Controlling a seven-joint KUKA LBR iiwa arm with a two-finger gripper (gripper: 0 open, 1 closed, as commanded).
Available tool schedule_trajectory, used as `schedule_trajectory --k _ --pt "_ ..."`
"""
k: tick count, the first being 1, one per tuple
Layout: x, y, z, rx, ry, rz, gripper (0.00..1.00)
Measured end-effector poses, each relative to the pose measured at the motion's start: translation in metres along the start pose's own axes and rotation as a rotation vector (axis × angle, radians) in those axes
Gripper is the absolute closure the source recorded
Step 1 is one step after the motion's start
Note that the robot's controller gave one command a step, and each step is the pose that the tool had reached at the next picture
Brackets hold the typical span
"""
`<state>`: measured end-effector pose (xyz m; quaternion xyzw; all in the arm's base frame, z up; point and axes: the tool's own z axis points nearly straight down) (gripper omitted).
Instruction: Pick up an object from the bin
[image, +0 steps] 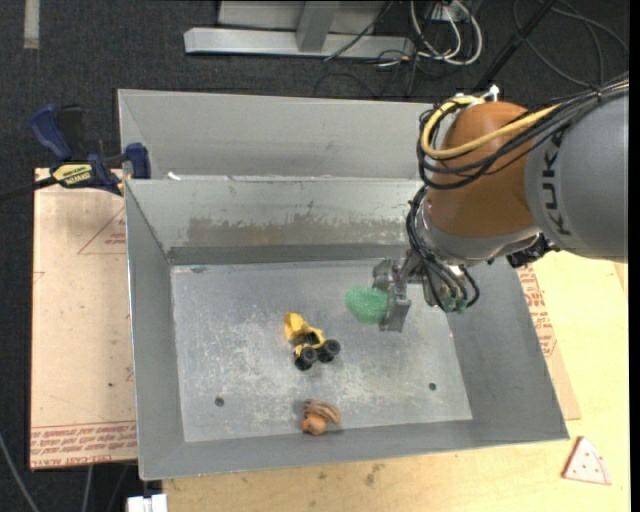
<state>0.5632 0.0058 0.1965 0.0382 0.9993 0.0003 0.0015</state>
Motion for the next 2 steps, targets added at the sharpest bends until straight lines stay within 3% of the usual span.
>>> schedule_trajectory --k 1,2 --pt "0.000 0.000 0.000 0.000 0.000 0.000 1.00" --pt "0.007 -0.003 -0.041 0.001 0.009 -0.001 1.00"
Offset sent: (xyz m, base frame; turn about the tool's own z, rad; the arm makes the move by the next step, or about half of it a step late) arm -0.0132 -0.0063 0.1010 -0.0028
